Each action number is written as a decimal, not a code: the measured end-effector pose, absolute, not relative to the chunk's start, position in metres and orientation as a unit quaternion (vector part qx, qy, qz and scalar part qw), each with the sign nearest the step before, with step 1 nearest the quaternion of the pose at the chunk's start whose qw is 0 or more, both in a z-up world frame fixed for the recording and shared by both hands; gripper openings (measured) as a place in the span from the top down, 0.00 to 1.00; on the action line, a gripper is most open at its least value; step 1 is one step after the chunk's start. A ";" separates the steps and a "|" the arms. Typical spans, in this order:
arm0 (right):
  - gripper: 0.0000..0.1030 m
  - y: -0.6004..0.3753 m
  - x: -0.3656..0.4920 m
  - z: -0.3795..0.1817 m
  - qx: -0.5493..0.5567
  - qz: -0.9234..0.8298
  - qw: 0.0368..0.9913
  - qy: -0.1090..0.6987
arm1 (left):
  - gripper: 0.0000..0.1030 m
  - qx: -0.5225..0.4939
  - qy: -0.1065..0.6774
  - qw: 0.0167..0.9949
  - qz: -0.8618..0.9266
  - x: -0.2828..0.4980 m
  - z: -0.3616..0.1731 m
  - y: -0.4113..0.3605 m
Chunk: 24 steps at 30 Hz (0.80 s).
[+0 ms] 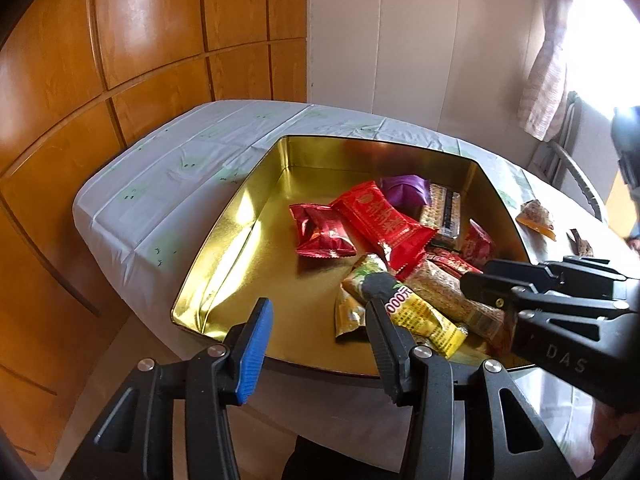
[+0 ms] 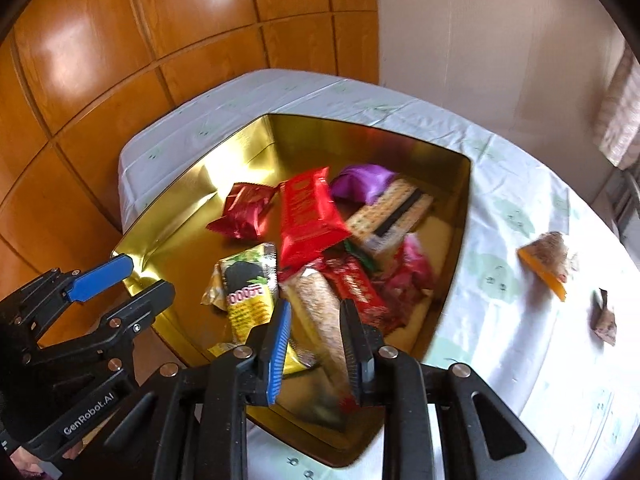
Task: Organize snacks
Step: 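Lower the yellow snack bag into the gold box and open the right gripper, then grasp the clear bread bag with orange base using the left gripper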
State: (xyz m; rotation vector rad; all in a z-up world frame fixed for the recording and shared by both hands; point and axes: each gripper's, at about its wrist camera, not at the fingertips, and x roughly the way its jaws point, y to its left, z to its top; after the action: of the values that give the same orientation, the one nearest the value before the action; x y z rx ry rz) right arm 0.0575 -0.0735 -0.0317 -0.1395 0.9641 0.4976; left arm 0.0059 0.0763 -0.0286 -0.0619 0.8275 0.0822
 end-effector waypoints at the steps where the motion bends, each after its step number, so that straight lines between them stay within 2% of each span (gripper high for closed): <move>1: 0.75 -0.079 0.056 -0.030 -0.064 0.231 0.857 0.457 | 0.53 -0.029 0.401 0.915 0.038 0.006 -0.028 0.075; 7: 0.72 -0.108 0.050 -0.023 -0.053 0.203 0.868 0.449 | 0.53 -0.016 0.398 0.917 0.022 0.005 -0.024 0.062; 24: 0.71 -0.205 0.048 -0.015 -0.066 0.123 0.882 0.450 | 0.53 0.030 0.396 0.917 -0.027 0.006 -0.020 0.017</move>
State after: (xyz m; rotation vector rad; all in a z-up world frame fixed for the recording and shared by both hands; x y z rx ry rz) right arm 0.0485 -0.2054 -0.0147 -0.1379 0.9369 0.2558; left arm 0.0063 0.0170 -0.0197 0.0616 0.8142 -0.0555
